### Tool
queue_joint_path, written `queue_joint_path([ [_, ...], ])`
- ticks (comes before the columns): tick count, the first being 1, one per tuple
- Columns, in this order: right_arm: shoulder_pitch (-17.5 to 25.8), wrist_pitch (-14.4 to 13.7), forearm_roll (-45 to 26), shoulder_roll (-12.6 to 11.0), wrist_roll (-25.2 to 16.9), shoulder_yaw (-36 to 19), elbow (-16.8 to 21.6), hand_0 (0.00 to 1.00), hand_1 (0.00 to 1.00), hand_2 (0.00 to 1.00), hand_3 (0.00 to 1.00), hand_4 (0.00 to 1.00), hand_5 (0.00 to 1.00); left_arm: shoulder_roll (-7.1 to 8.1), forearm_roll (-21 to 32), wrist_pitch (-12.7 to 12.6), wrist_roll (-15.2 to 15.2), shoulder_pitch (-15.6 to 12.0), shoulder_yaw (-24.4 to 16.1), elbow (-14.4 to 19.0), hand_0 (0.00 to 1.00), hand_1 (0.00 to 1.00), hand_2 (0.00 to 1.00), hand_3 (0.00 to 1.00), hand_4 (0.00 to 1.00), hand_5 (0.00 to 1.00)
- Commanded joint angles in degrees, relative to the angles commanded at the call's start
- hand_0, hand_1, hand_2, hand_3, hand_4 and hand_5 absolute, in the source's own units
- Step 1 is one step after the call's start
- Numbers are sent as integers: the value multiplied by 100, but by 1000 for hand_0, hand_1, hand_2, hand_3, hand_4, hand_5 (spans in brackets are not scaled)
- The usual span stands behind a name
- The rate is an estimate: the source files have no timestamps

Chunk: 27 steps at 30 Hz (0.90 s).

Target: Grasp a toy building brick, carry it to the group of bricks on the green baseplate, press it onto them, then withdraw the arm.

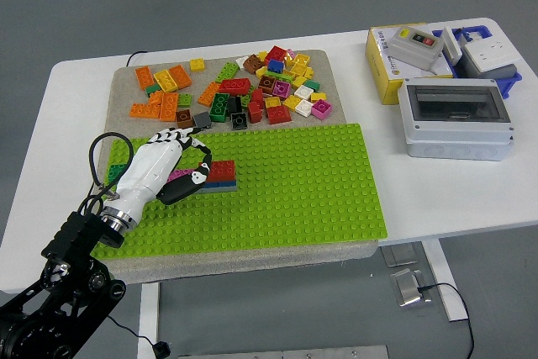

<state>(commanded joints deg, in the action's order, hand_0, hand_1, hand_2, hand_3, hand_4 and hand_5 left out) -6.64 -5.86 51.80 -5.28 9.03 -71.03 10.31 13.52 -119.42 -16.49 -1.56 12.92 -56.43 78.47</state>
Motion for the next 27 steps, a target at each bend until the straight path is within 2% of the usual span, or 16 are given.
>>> queue_joint_path([
  [3, 4, -5, -1, 0, 2, 8, 0, 638, 632, 624, 619, 461, 733, -5, 114, 36, 38, -7, -66, 129, 955, 913, 899, 604, 459, 814],
  [4, 5, -8, -9, 2, 3, 20, 0, 638, 632, 624, 619, 461, 733, -14, 134, 61, 55, -12, -95, 136, 955, 913, 899, 604, 459, 814],
  [5, 5, -11, -15, 4, 4, 30, 0, 638, 632, 624, 619, 461, 733, -21, 148, 81, 63, -19, -123, 131, 955, 900, 880, 647, 461, 812],
  [8, 7, -21, -39, 13, 9, 59, 0, 638, 632, 622, 619, 462, 734, -48, 213, 128, 35, -51, -222, 68, 955, 900, 880, 647, 461, 812],
  [10, 10, -27, -47, 17, 13, 72, 0, 638, 632, 622, 619, 462, 734, -73, 299, 148, -47, -79, -304, -13, 955, 900, 880, 647, 461, 812],
  [11, 11, -30, -45, 20, 15, 76, 0, 639, 634, 622, 621, 461, 736, -87, 336, 169, -90, -99, -355, -60, 948, 868, 843, 730, 450, 806],
  [18, 35, -41, -35, 43, 27, 89, 0, 641, 633, 629, 623, 460, 737, -97, 596, 304, -483, -389, -852, -184, 931, 859, 834, 754, 442, 794],
  [27, 51, -17, 26, 80, 59, 77, 0, 641, 633, 633, 623, 461, 739, -135, 721, 371, -788, -602, -1276, -189, 922, 856, 831, 746, 437, 781],
])
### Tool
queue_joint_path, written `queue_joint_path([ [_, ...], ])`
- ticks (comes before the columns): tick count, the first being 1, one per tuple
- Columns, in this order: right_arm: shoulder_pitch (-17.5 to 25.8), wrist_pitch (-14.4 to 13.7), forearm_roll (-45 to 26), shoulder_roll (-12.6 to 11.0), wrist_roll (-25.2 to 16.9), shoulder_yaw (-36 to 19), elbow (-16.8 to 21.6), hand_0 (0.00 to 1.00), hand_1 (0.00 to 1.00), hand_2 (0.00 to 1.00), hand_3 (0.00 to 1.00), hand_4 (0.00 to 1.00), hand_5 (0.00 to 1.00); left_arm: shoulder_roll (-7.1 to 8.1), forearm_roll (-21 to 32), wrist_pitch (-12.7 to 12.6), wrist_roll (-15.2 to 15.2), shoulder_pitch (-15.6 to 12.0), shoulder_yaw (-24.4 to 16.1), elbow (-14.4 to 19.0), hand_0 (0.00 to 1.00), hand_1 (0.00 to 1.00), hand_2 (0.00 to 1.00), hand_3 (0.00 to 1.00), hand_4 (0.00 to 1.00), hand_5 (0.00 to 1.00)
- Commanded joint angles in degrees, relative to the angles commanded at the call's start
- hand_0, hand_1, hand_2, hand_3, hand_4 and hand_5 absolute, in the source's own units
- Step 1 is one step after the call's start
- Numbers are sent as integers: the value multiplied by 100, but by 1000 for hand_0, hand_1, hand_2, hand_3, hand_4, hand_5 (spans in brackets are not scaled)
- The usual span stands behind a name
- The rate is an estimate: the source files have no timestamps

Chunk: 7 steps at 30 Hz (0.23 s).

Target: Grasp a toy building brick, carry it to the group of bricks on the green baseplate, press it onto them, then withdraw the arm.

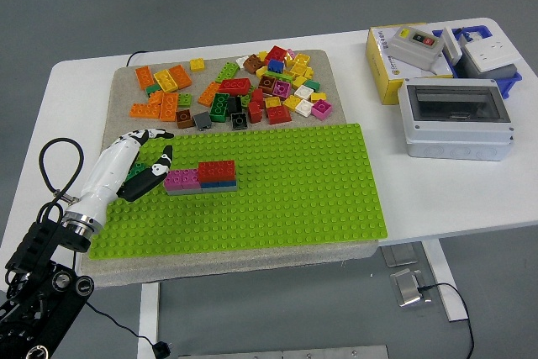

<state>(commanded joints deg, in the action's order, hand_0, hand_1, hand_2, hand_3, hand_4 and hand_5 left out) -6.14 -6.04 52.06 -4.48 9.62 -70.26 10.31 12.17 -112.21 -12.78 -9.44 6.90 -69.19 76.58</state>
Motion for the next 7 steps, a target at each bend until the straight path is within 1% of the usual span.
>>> queue_joint_path([
  [2, -3, 4, 6, 11, 12, 6, 0, 641, 633, 633, 623, 461, 739, -2, 4, 38, -43, -18, -66, -8, 922, 856, 831, 746, 437, 781],
  [3, -4, 6, 6, 19, 20, 16, 0, 641, 633, 632, 624, 461, 740, 5, 4, 68, -65, -28, -99, -14, 917, 855, 834, 761, 482, 603],
  [7, 1, 22, -24, 58, 66, 95, 0, 641, 633, 632, 624, 461, 740, 97, 7, 217, -153, -90, -214, -20, 917, 855, 834, 761, 482, 603],
])
